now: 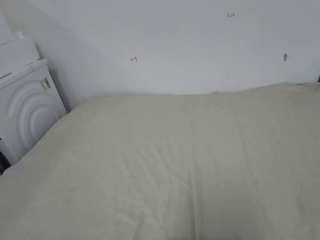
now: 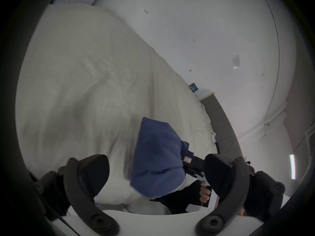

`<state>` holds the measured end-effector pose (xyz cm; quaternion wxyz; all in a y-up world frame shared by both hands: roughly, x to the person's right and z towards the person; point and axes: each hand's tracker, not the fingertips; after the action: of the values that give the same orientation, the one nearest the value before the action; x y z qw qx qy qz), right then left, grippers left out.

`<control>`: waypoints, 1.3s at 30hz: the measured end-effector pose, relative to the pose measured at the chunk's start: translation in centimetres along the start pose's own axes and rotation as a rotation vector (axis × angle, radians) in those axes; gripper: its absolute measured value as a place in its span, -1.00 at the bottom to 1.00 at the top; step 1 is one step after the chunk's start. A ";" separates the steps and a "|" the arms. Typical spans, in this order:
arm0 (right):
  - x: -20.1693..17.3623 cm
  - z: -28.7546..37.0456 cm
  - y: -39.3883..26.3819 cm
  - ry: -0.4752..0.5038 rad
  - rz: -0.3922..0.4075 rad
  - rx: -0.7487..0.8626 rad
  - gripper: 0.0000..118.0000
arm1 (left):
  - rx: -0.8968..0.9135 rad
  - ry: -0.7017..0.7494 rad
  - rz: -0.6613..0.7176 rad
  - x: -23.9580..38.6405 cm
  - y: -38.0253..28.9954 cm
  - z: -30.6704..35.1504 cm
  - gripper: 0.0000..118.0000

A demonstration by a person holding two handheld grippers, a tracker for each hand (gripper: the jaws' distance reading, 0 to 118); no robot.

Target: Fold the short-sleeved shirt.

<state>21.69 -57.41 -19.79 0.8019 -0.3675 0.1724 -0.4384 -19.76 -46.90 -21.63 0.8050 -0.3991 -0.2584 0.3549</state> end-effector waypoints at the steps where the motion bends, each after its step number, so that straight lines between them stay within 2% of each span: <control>1: 0.2 -0.1 -0.1 0.003 -0.005 -0.001 -0.98 | -0.009 0.001 0.011 -0.4 0.5 -1.2 0.94; 4: 0.4 -0.1 0.2 0.006 -0.021 -0.009 -0.98 | -0.095 0.047 0.027 -1.6 1.8 -5.1 0.90; 6: 0.1 -0.2 0.2 -0.004 0.006 -0.013 -0.98 | -0.171 -0.008 0.053 -2.0 2.2 -7.2 0.78; 9: 0.3 -0.2 0.3 0.000 -0.002 -0.019 -0.98 | -0.207 -0.080 0.058 -2.0 2.2 -9.4 0.74; 11: 0.1 -0.2 0.4 -0.003 0.003 -0.021 -0.98 | -0.208 -0.032 0.015 -1.1 2.0 -10.3 0.67; 12: -0.1 -0.1 0.5 -0.008 0.010 -0.023 -0.98 | -0.204 0.027 -0.031 -0.1 1.5 -10.4 0.48; 13: -0.8 0.2 0.5 -0.022 0.014 -0.026 -0.98 | -0.235 0.009 -0.051 0.2 1.4 -10.7 -0.14; 14: -1.2 0.4 0.6 -0.033 0.021 -0.028 -0.98 | -0.233 0.000 -0.037 0.2 1.5 -10.8 -0.41; 17: -2.7 1.7 0.6 -0.076 0.078 -0.001 -0.99 | -0.235 0.002 0.000 0.6 2.2 -10.1 -0.43; 19: -3.3 2.9 0.7 -0.067 0.075 0.017 -0.99 | -0.209 -0.013 -0.026 1.0 3.0 -8.6 -0.48; 21: -4.2 4.3 0.5 -0.062 0.071 0.046 -0.99 | -0.170 -0.071 0.031 0.4 5.1 -6.3 -0.51; 24: -4.8 5.7 0.2 -0.039 0.046 0.067 -0.99 | -0.006 -0.029 0.058 -3.4 10.2 -0.4 -0.52; 27: -5.1 6.2 -0.1 -0.036 0.035 0.068 -0.99 | 0.159 0.073 0.141 -8.2 16.4 6.7 -0.52; 28: -5.2 6.1 -0.2 -0.051 0.035 0.065 -0.99 | 0.198 0.139 0.137 -6.7 17.7 9.2 -0.52; 29: -5.0 6.1 -0.3 -0.062 0.029 0.060 -0.99 | 0.236 0.207 0.134 -7.8 19.0 10.9 -0.52; 34: -4.4 5.6 -0.3 -0.101 -0.014 0.045 -0.99 | 0.270 0.369 0.289 -15.1 23.2 15.2 -0.51; 35: -4.3 5.5 -0.3 -0.124 -0.011 0.043 -0.99 | 0.265 0.404 0.301 -15.8 23.2 15.1 -0.46; 38: -4.0 5.3 0.1 -0.160 -0.012 0.028 -0.99 | 0.200 0.456 0.343 -20.2 23.0 14.4 -0.06; 39: -4.0 5.4 0.1 -0.168 -0.012 0.030 -0.99 | 0.199 0.501 0.368 -21.7 22.9 14.6 -0.06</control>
<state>22.76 -51.65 -16.46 0.8163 -0.3919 0.0957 -0.4134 -51.70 -47.26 -35.36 0.8009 -0.4333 0.0601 0.4089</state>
